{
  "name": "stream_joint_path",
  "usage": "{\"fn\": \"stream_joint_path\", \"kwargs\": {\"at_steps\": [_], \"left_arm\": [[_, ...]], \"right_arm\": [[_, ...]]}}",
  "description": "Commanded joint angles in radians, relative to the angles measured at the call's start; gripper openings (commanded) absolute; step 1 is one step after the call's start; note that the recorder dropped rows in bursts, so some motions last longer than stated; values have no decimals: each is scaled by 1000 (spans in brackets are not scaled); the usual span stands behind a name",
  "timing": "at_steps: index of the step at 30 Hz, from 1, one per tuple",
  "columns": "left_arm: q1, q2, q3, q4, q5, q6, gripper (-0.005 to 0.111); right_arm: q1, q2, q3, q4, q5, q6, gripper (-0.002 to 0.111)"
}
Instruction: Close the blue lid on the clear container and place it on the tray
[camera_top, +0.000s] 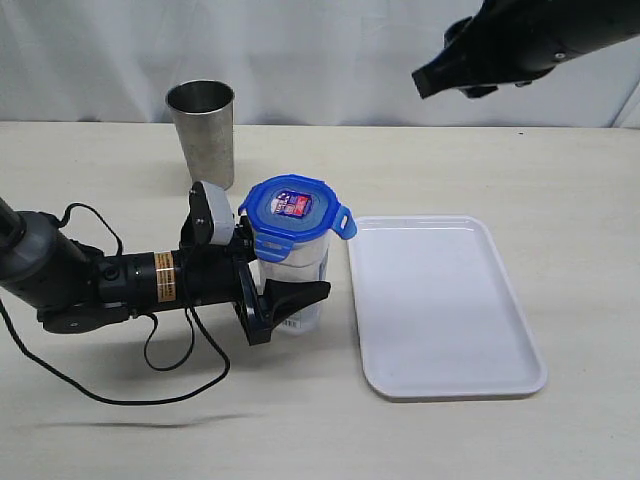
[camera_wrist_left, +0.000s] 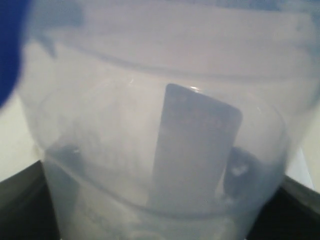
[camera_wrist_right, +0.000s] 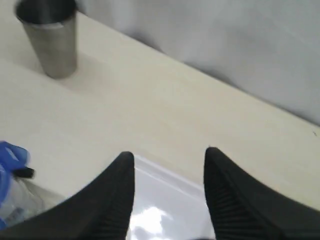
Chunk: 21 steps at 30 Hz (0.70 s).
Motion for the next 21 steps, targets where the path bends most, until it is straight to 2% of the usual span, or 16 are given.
{"fn": "stream_joint_path", "kwargs": {"at_steps": [1,4,6,8,12,15,21], "left_arm": [[3,-3,-3,21,20,3,0],[3,-3,-3,21,20,3,0],[3,-3,-3,21,20,3,0],[3,-3,-3,21,20,3,0],[3,-3,-3,21,20,3,0],[3,-3,-3,21,20,3,0],[3,-3,-3,21,20,3,0]], "right_arm": [[51,29,-30,-17,118,-71,42],[110,29,-56,291,136,-377,42],[154,31,-73,452,169,-500,42],[197,41,-83,518,216,-559,43],[294,72,-97,443,264,-529,49],[350,109,-97,345,255,-478,49],[381,194,-97,141,243,-365,49]]}}
